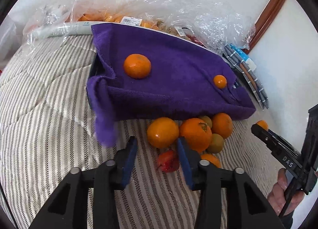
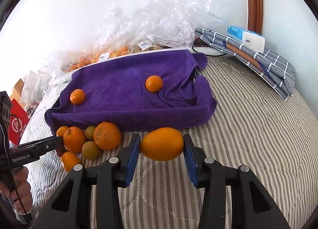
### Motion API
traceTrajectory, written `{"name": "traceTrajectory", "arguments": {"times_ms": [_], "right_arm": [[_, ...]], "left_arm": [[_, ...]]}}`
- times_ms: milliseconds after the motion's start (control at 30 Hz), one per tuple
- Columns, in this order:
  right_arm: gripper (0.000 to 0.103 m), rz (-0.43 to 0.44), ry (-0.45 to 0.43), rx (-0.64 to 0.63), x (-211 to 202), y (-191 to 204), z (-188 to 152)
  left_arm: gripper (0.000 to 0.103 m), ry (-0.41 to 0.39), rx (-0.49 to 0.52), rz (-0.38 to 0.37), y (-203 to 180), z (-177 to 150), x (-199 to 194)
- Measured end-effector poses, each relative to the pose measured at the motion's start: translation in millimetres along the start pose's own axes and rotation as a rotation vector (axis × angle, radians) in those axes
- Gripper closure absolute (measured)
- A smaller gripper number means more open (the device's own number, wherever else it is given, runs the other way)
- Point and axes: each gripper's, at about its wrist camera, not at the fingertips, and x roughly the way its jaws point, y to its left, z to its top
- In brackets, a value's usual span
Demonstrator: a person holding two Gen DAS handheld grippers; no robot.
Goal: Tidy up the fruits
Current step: 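Lift the yellow fruit toward the towel with the right tool while the left tool grasps another orange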
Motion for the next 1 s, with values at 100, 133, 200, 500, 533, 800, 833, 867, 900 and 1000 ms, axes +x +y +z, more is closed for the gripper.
{"name": "traceTrajectory", "arguments": {"times_ms": [100,133,200,500,533,800,833,867,900,1000], "right_arm": [[0.06,0.002,-0.002,0.001,-2.5,0.2,-0.4],[0.06,0.005,-0.001,0.003,-3.0,0.2,-0.6],[0.06,0.007,0.0,0.004,-4.1,0.6,-0.7],[0.06,0.014,-0.008,-0.004,-11.1,8.1,1.1],[0.06,0.015,-0.01,-0.009,-11.7,9.0,1.2],[0.06,0.025,-0.014,-0.035,-14.9,10.8,2.7],[0.06,0.026,-0.015,-0.037,-15.3,10.1,2.9],[0.06,0.026,-0.016,-0.037,-15.5,9.6,3.0],[0.06,0.026,-0.016,-0.038,-15.7,9.0,3.1],[0.06,0.028,-0.017,-0.039,-15.0,6.6,3.6]], "left_arm": [[0.073,-0.006,-0.022,-0.014,5.1,-0.1,-5.7],[0.073,-0.014,-0.025,-0.009,6.9,-0.4,-8.2],[0.073,-0.025,-0.033,-0.007,12.5,-0.7,-12.8],[0.063,-0.01,-0.149,-0.088,46.5,-2.8,-22.9],[0.061,-0.011,-0.154,-0.102,46.9,-2.4,-23.3],[0.06,0.015,-0.075,-0.084,14.8,7.4,-4.4],[0.061,0.013,-0.068,-0.074,12.0,7.8,-2.7],[0.061,0.01,-0.063,-0.063,9.2,8.6,-0.4],[0.061,0.01,-0.063,-0.059,8.5,9.3,1.1],[0.061,0.008,-0.062,-0.053,7.1,11.9,5.8]]}}
